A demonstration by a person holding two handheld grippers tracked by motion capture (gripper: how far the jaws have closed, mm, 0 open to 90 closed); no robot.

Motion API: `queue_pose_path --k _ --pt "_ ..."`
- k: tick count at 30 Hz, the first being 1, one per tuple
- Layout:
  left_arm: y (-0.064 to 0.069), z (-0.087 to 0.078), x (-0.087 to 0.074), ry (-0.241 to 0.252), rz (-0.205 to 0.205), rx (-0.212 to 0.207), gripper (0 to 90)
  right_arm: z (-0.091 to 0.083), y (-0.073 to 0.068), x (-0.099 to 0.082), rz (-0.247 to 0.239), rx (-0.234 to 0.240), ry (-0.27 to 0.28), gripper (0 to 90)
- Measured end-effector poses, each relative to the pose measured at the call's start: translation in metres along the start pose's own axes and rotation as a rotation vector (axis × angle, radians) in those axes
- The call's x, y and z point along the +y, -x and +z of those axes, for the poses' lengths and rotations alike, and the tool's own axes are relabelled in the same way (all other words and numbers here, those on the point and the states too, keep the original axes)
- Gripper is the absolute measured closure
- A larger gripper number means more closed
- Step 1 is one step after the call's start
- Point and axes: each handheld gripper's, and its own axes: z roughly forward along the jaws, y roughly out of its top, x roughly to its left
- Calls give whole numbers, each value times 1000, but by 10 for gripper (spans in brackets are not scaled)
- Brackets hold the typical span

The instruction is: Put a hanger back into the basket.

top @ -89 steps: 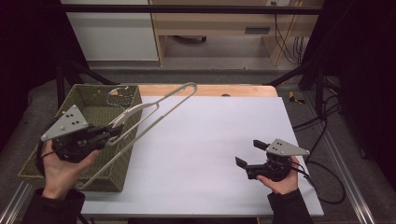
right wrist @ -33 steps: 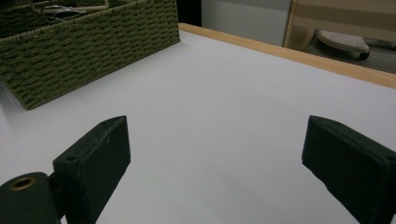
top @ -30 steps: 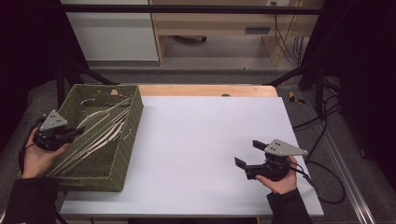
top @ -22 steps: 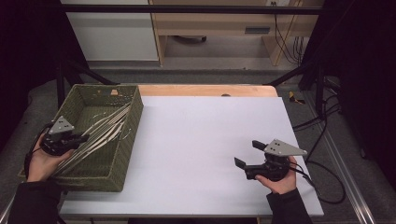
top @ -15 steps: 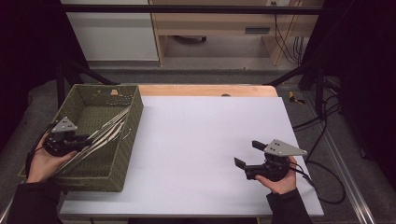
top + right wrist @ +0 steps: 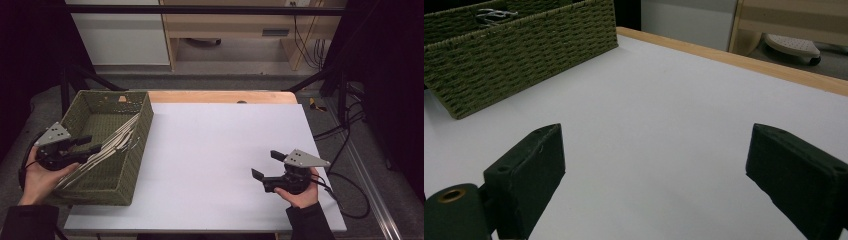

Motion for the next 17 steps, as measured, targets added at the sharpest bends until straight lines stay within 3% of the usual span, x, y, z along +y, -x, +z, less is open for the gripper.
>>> queue_pose_path --k 1,2,3,4,5,7,9,16,17 --pt "8 -3 3 54 -30 -11 362 0 0 0 2 1 0 91" --pt "8 -3 3 54 -30 -11 334 0 0 0 2 1 0 90" --pt "13 -4 4 75 -49 -19 334 0 0 0 2 1 0 90" --pt "21 -4 5 114 -74 -26 273 0 0 0 6 2 0 90" --pt "21 -4 5 114 -74 -26 249 0 1 -1 3 0 0 89" --pt "37 -2 7 160 -102 -27 187 -1 1 -1 10 -5 1 88" --pt "47 0 9 175 -100 -23 126 -3 2 -1 4 -2 2 85" --pt "81 6 13 264 -150 -74 83 -8 4 0 11 -1 13 74" --pt "81 6 13 264 -150 -74 80 -8 5 0 12 0 16 70"
